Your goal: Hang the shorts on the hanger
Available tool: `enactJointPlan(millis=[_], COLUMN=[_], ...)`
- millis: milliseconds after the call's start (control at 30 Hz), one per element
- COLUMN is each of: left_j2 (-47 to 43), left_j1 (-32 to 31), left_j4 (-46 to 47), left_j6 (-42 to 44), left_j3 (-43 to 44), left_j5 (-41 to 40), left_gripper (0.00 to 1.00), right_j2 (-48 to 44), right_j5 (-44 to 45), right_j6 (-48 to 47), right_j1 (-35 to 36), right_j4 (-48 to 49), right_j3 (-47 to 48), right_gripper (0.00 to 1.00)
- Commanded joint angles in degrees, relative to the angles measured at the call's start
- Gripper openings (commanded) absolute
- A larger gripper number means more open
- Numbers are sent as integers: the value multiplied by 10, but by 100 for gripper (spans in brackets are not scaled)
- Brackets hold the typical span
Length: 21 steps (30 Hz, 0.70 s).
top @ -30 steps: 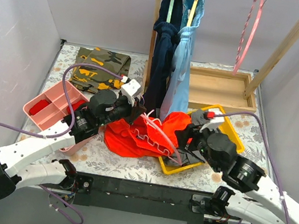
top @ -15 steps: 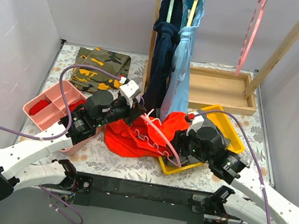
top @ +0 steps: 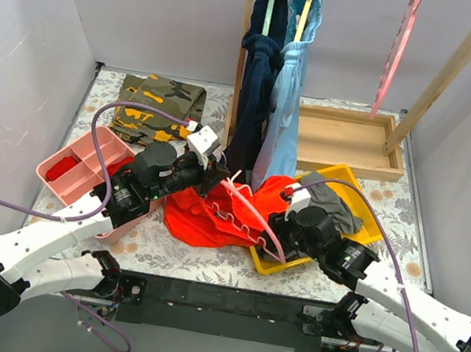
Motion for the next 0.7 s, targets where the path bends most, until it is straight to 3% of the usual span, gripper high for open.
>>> enactJointPlan(millis=[0, 67, 200, 667], left_j2=[-22, -27, -31, 3], left_j1=[-2, -1, -1, -1], left_j4=[38, 43, 73, 156], left_j6=[15, 17, 29, 123], left_j3=[6, 4, 7, 28], left_j5=[-23, -37, -75, -216], left_gripper=[0, 0, 0, 0], right_j2=[4, -2, -20, -48], right_j5=[67, 102, 137, 159], right_j6=[18, 36, 51, 98], right_j1=[4, 4, 4, 3], right_j4=[26, 12, -38, -191], right_j3=[3, 8, 47, 168], right_gripper=[42, 25, 3, 1])
